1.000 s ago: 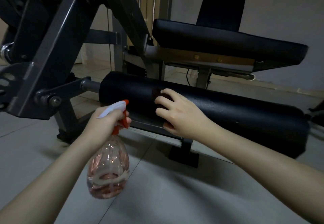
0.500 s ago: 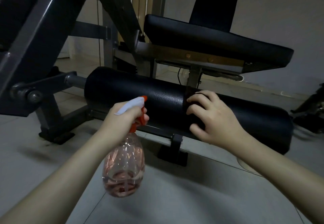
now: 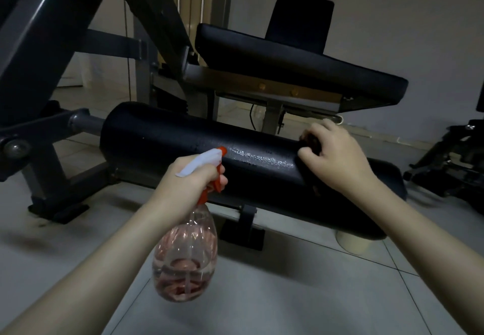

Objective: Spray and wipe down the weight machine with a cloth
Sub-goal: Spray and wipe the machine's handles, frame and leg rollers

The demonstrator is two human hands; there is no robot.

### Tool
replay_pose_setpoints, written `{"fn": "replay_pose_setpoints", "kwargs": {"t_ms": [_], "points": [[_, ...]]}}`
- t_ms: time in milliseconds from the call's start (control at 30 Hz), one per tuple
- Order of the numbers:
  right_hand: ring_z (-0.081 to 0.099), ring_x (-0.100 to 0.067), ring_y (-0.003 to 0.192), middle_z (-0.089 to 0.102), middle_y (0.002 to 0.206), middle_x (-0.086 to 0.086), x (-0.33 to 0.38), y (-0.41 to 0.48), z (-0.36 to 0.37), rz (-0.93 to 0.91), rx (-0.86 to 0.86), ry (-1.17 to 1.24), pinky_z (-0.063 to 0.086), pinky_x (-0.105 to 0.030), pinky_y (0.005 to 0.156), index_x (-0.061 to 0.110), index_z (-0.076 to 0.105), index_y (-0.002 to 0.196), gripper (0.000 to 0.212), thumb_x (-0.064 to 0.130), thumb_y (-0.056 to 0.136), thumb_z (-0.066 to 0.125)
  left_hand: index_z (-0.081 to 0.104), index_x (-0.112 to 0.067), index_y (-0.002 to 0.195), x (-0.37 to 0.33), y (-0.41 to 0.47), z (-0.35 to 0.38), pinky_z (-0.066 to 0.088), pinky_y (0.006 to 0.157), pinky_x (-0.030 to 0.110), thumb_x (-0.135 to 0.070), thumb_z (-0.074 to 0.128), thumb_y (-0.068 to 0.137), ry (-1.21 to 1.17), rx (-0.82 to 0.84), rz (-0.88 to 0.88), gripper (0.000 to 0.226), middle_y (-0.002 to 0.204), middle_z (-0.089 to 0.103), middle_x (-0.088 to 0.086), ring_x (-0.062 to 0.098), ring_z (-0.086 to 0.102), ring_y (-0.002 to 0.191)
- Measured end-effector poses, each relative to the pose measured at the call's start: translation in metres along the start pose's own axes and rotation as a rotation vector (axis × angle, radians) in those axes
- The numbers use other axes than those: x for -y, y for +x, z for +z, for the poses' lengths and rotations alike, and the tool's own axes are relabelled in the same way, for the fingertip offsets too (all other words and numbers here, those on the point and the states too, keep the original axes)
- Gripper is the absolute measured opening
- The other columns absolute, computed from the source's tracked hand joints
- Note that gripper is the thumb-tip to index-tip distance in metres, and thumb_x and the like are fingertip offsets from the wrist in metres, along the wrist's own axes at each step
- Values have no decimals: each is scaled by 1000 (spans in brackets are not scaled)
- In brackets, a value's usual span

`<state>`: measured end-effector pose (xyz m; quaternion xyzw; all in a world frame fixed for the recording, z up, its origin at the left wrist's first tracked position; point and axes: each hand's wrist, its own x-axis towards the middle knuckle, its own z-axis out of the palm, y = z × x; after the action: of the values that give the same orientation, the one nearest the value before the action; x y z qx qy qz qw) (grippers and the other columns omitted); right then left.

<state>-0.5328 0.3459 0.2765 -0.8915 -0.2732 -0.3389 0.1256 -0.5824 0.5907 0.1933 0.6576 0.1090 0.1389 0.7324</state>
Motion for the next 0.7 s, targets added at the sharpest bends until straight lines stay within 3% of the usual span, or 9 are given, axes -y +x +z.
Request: {"fn": "replay_pose_setpoints", "kwargs": {"t_ms": [100, 167, 367, 433, 500, 567, 700], "points": [[47, -30, 90, 52, 97, -8, -21, -27, -13, 86, -80, -81, 39, -35, 67, 10, 57, 93, 21, 24, 78, 56, 71, -14, 59, 4, 13, 4, 54, 81, 42, -15, 60, 83, 1, -19, -25, 27, 49, 66, 1, 26, 64, 60], [47, -31, 89, 52, 95, -9, -34, -42, -20, 152, -128, -129, 36, -34, 66, 9, 59, 94, 21, 22, 77, 57, 64, -10, 71, 5, 19, 3, 55, 81, 43, -16, 53, 86, 26, -20, -64, 20, 44, 62, 0, 24, 62, 54], [45, -35, 94, 52, 102, -15, -52, -67, -28, 331, -252, -117, 34, -35, 74, 5, 59, 101, 23, 15, 80, 58, 55, -24, 74, 10, 27, 3, 52, 65, 33, -33, 52, 93, 25, -27, -84, 22, 42, 61, -3, 18, 60, 45], [44, -37, 101, 50, 111, -17, -51, -76, -25, 377, -294, -63, 35, -39, 82, 6, 58, 108, 26, 16, 84, 56, 56, -24, 71, 14, 26, -1, 49, 63, 33, -28, 50, 95, 52, -9, -60, 25, 43, 61, -3, 20, 62, 52], [41, -39, 106, 48, 117, -20, -41, -83, -16, 352, -344, -40, 34, -42, 90, 5, 57, 111, 31, 20, 84, 52, 63, -18, 64, 22, 30, -9, 53, 73, 40, -11, 46, 89, 108, 20, -18, 31, 45, 61, 0, 26, 64, 60], [41, -40, 107, 48, 118, -22, -23, -84, -1, 281, -368, -51, 31, -42, 94, 4, 58, 110, 38, 24, 80, 48, 62, -15, 65, 28, 31, -15, 53, 79, 45, -6, 43, 84, 140, 36, 9, 28, 45, 59, 2, 28, 64, 58], [34, -39, 119, 46, 129, -20, 25, -68, 24, 157, -291, -44, 31, -47, 102, 8, 57, 116, 43, 31, 81, 47, 62, -15, 74, 11, 6, -5, 53, 78, 44, 0, 40, 91, 61, 70, 13, 31, 48, 64, 0, 21, 67, 50]]}}
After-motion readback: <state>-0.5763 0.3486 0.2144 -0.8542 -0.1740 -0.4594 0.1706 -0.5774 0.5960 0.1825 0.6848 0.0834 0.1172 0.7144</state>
